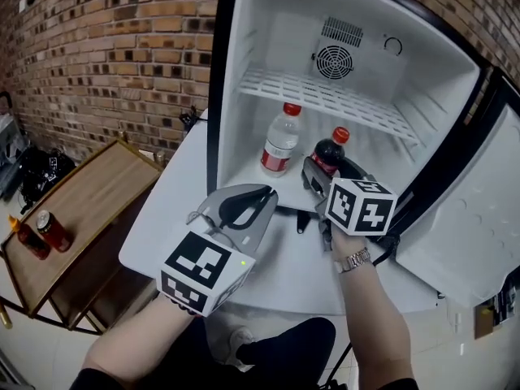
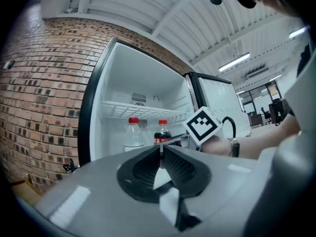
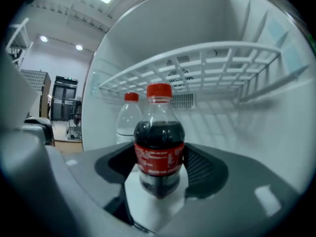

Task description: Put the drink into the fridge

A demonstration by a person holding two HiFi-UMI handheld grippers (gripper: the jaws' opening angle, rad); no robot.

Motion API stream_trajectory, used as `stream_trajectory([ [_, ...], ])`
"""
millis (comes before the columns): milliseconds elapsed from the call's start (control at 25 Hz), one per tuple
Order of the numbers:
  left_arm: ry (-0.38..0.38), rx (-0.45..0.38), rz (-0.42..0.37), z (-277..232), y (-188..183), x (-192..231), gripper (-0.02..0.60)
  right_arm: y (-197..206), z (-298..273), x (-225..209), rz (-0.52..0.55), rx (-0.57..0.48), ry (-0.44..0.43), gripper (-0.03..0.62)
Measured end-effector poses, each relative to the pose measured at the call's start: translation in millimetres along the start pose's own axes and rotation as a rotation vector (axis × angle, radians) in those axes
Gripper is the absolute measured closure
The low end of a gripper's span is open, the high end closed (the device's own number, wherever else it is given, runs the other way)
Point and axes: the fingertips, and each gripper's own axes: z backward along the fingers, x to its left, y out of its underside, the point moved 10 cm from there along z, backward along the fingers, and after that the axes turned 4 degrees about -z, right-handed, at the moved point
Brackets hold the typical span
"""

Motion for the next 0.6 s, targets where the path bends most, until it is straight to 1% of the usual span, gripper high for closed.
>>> stream_trajectory([
  [200, -0.002, 0.014, 0.013, -16.7, 1.4, 3.9, 0.565, -0.3, -21.3, -12.2, -0.014, 0.021, -0.009, 0.295],
  [600, -0.015, 0.025, 0.011, -21.2, 2.3, 10.3, 0.565, -1.9, -31.7, -12.8, 0.025, -0.004, -0.029, 0.288],
])
